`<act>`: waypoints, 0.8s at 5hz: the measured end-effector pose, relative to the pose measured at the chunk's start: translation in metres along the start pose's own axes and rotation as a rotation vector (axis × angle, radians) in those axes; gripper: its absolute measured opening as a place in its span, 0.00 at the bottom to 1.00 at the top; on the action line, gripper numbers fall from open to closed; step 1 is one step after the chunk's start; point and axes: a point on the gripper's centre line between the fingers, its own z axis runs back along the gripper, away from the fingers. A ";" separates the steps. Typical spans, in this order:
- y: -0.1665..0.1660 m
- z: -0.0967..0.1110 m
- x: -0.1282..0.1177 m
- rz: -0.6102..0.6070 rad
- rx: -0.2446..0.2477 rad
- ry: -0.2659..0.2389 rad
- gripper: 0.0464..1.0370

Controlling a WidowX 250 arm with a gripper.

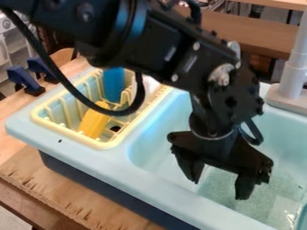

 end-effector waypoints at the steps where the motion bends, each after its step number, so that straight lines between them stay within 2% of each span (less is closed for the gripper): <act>1: -0.005 -0.011 -0.006 0.011 -0.010 0.043 0.96; 3: -0.026 -0.018 -0.011 0.041 -0.008 0.160 0.96; 4: -0.035 -0.031 -0.007 0.091 -0.012 0.197 0.96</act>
